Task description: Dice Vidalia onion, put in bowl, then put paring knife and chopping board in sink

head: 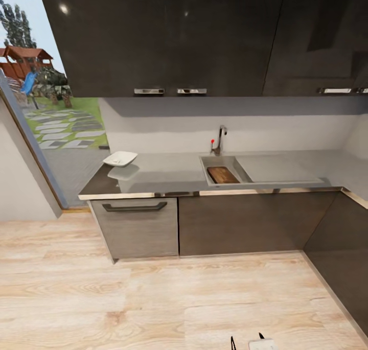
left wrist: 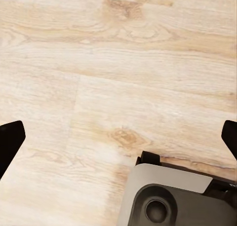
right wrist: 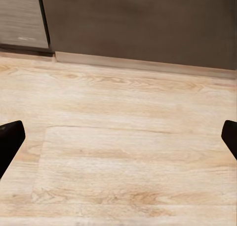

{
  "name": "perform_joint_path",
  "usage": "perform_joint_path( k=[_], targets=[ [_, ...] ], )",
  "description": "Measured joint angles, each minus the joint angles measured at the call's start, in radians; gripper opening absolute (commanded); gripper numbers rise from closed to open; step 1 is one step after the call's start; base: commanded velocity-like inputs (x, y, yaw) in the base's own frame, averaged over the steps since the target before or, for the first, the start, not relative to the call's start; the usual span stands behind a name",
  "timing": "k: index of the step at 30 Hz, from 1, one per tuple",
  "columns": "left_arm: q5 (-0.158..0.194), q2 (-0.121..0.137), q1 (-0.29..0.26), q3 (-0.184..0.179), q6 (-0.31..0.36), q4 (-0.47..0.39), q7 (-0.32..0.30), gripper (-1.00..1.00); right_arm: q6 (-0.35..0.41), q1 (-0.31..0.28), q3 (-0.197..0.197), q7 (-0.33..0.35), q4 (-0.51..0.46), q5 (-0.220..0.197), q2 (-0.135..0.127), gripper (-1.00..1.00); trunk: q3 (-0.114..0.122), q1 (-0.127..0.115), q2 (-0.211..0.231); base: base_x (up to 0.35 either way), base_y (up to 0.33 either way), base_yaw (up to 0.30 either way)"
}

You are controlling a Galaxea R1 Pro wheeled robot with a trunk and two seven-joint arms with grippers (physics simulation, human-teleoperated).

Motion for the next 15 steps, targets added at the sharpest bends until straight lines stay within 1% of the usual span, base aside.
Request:
perform_joint_path(
  k=[15],
  targets=[
    [0.0, 0.0, 0.0, 0.0, 0.0, 0.0, 0.0, 1.0, -0.001, 0.0, 0.0, 0.0, 0.0, 0.0, 0.0, 1.0, 0.024, 0.0, 0.0, 0.0, 0.0, 0.0]
  ],
)
